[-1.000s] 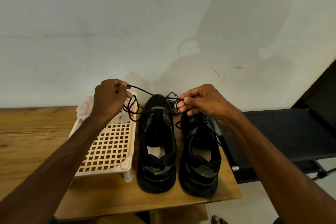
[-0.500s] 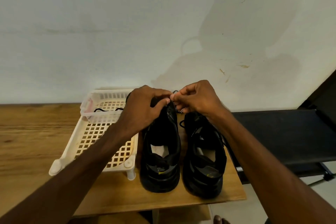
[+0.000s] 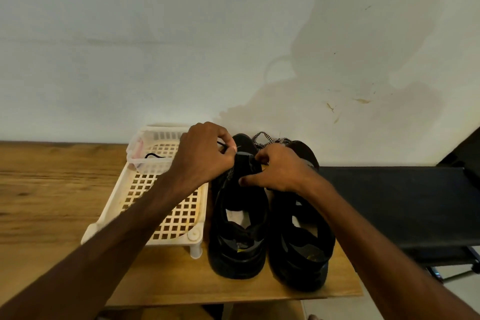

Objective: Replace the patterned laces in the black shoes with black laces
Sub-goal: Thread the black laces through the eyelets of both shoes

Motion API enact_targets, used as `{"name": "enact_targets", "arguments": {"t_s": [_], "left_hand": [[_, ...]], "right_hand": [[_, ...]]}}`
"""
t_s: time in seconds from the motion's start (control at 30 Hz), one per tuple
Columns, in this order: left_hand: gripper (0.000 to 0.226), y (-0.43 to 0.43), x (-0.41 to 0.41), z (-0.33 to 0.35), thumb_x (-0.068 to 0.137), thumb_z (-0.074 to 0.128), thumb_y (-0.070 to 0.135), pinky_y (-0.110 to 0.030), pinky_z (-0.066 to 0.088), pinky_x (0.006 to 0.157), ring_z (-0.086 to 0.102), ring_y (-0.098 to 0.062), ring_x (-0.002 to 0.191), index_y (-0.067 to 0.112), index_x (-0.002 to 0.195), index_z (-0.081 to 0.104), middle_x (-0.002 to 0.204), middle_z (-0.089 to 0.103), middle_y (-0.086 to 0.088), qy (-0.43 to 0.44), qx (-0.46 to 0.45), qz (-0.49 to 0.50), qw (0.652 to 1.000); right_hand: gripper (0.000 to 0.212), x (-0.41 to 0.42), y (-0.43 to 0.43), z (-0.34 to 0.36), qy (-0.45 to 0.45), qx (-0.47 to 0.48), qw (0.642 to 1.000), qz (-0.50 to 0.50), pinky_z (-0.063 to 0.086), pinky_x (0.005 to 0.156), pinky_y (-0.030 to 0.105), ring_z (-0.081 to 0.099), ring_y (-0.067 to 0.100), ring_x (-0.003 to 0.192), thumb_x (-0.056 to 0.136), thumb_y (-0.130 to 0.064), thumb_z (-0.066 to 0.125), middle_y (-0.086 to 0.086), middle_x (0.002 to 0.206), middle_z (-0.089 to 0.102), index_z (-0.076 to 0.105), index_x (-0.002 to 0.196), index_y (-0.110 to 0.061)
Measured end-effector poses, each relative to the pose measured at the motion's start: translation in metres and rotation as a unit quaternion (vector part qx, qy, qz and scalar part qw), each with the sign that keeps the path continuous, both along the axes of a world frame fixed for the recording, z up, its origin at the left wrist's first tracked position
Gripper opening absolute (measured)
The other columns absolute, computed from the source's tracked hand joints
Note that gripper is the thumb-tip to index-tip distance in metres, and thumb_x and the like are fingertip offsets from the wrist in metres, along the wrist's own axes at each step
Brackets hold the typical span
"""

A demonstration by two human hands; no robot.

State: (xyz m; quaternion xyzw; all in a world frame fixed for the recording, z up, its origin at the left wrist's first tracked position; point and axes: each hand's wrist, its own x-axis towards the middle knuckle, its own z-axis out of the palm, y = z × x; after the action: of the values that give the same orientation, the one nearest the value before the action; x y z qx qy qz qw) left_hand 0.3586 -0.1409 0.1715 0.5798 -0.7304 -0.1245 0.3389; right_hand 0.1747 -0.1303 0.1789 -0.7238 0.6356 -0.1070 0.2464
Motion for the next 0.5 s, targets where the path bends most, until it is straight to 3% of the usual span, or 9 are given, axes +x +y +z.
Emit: {"name": "enact_targets", "arguments": {"t_s": [0.07,0.13,0.23,0.5], "left_hand": [[0.004,0.002,-0.005,-0.003,0.078,0.075,0.028,-0.041,0.057,0.091,0.07,-0.008,0.085,0.027,0.078,0.078,0.09,0.076,0.014,0.014,0.012,-0.003,1.0],[0.004,0.003,-0.01,-0.008,0.076,0.075,0.029,-0.04,0.057,0.092,0.07,-0.008,0.091,0.027,0.076,0.079,0.094,0.077,0.013,0.026,0.015,0.003,1.0],[0.007,0.002,-0.016,-0.015,0.072,0.075,0.03,-0.041,0.057,0.09,0.069,-0.011,0.098,0.027,0.075,0.08,0.1,0.077,0.01,0.02,0.01,0.013,1.0],[0.004,-0.004,-0.025,-0.025,0.072,0.079,0.029,-0.048,0.049,0.097,0.062,-0.017,0.114,0.031,0.074,0.082,0.112,0.074,0.014,0.003,0.032,0.034,0.999]], "right_hand": [[0.03,0.004,0.0,-0.009,0.008,-0.03,0.999,-0.013,0.062,0.082,0.041,0.071,0.02,0.086,0.08,-0.032,0.081,0.005,0.092,0.074,0.075,0.099,-0.011],[0.018,0.006,0.0,-0.013,0.007,-0.052,0.998,-0.022,0.062,0.076,0.037,0.069,0.018,0.077,0.082,-0.023,0.073,0.003,0.084,0.073,0.077,0.097,-0.013],[0.021,0.003,0.004,-0.015,-0.008,-0.074,0.997,-0.029,0.06,0.071,0.033,0.068,0.016,0.072,0.082,-0.018,0.066,0.002,0.08,0.074,0.08,0.097,-0.017],[0.04,-0.001,0.011,-0.013,-0.063,-0.085,0.993,-0.045,0.058,0.092,0.032,0.07,0.011,0.099,0.085,-0.014,0.063,-0.003,0.111,0.077,0.076,0.121,-0.025]]}}
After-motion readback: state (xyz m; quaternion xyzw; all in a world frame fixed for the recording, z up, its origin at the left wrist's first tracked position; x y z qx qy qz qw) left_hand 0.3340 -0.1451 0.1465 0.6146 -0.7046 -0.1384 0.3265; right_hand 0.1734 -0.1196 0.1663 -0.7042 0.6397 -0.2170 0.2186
